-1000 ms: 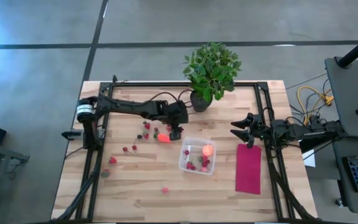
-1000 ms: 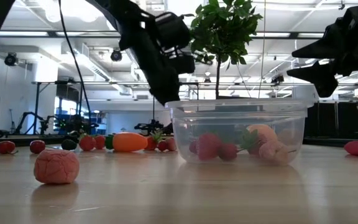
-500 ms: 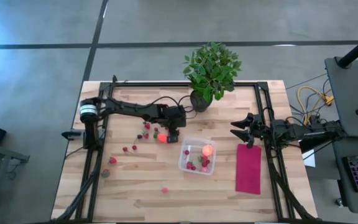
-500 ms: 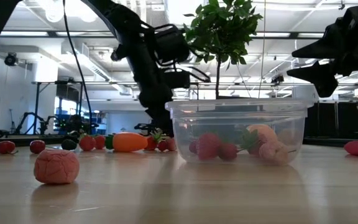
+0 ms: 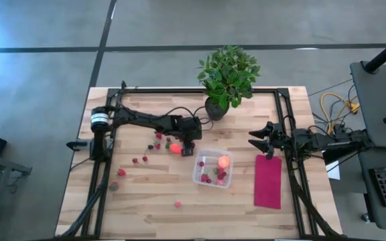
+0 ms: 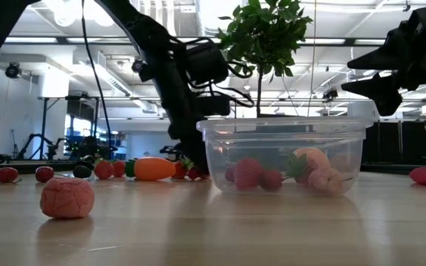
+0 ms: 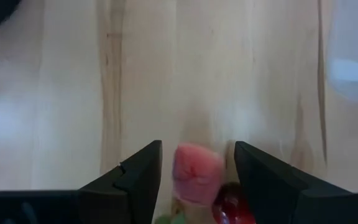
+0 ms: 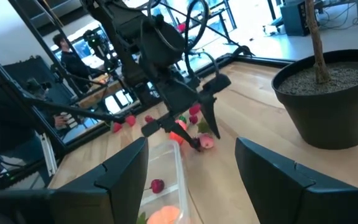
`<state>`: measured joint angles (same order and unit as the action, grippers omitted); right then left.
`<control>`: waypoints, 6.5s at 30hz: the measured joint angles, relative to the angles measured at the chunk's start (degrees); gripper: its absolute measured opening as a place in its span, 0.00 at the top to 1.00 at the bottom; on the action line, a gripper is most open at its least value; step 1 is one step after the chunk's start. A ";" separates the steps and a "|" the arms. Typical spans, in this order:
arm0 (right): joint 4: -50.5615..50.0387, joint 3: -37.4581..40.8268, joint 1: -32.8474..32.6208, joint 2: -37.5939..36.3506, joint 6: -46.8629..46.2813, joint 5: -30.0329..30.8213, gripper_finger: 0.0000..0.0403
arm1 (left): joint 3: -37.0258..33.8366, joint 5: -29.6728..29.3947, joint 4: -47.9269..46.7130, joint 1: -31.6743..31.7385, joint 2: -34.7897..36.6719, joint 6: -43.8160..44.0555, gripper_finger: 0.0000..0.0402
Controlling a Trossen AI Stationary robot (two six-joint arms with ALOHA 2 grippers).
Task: Pick and placing Produce into tupperware
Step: Put the pink peach into the transparent bin, then put the red strawberry into the transparent bin
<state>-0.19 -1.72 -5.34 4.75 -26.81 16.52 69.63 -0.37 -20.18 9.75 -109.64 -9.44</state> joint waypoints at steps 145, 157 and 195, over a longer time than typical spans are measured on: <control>0.04 0.02 0.00 0.63 0.00 0.00 0.42 | -6.01 -19.65 11.29 -27.59 13.79 18.93 0.84; 0.08 0.02 0.00 0.66 0.00 0.00 0.42 | -0.20 -8.77 12.30 -20.72 8.60 17.63 0.56; 0.08 0.02 0.00 0.64 0.00 0.02 0.42 | -19.43 10.98 -51.98 -27.73 32.63 71.87 0.48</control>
<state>-0.11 -1.69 -5.34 5.39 -26.81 16.53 50.19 10.60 -72.16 -17.99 -77.01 62.42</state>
